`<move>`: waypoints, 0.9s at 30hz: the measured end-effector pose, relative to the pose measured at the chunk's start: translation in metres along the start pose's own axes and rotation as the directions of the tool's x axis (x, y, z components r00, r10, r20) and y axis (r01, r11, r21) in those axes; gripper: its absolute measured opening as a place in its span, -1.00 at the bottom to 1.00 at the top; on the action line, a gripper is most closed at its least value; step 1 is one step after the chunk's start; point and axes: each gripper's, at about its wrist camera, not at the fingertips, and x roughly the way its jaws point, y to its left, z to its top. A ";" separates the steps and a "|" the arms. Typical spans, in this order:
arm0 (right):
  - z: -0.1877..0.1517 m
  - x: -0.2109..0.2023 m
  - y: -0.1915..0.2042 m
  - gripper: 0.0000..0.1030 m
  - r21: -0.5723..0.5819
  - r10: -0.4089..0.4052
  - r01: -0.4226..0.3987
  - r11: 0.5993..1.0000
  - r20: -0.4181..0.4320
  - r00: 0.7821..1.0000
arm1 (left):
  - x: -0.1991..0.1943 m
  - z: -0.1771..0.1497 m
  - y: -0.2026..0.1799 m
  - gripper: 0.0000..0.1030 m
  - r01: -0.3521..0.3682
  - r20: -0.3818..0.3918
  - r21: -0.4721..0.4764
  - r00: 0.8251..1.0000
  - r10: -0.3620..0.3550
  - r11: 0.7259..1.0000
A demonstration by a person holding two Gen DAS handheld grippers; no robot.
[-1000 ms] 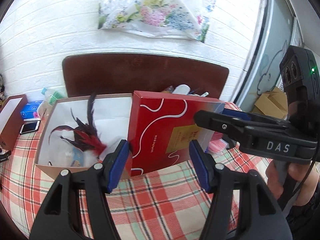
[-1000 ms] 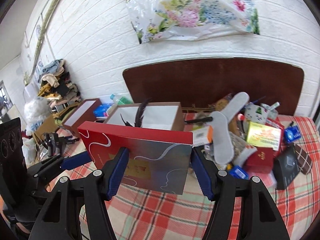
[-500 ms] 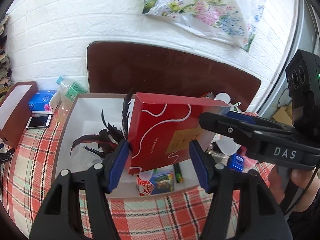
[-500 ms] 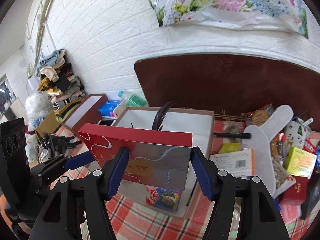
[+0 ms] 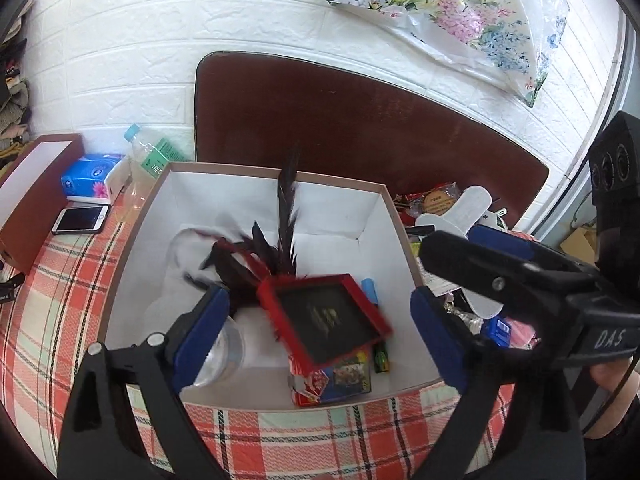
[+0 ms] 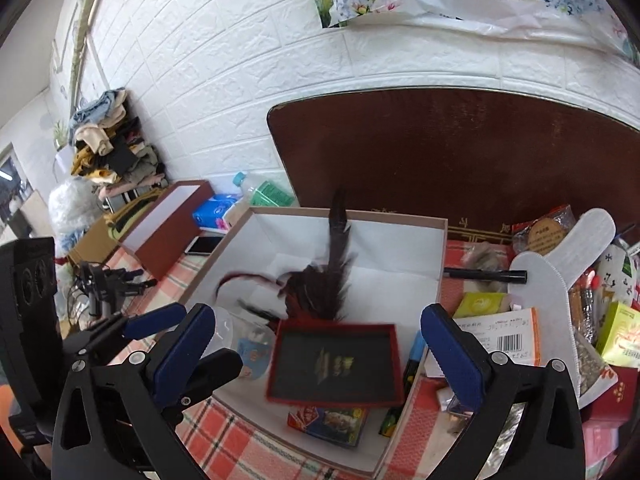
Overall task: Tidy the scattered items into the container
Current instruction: 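Lower the red gift box into the cardboard box and open left gripper, then move the left tool back toward the blue mentos tin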
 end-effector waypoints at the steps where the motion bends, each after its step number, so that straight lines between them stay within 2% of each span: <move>1: 0.000 -0.003 -0.002 1.00 0.006 -0.005 0.005 1.000 -0.001 1.000 | -0.001 -0.001 -0.003 0.80 -0.001 -0.002 0.002 1.000 0.001 1.000; 8: -0.008 -0.040 -0.015 1.00 0.029 -0.020 0.019 0.999 0.021 1.000 | -0.022 -0.005 -0.032 0.80 0.020 0.015 0.028 1.000 -0.020 0.999; 16: -0.026 -0.110 -0.034 1.00 0.040 -0.051 0.048 0.998 0.073 0.996 | -0.052 -0.018 -0.085 0.83 0.032 0.029 0.067 0.999 -0.034 0.997; 20: -0.043 -0.144 -0.057 1.00 0.064 -0.095 0.090 0.994 0.078 0.992 | -0.059 -0.031 -0.117 0.85 0.062 0.021 0.094 0.998 -0.064 0.994; 27: -0.077 -0.198 -0.129 1.00 0.165 -0.188 0.174 0.971 0.071 0.980 | -0.047 -0.052 -0.181 0.85 0.123 -0.039 0.160 0.992 -0.118 0.979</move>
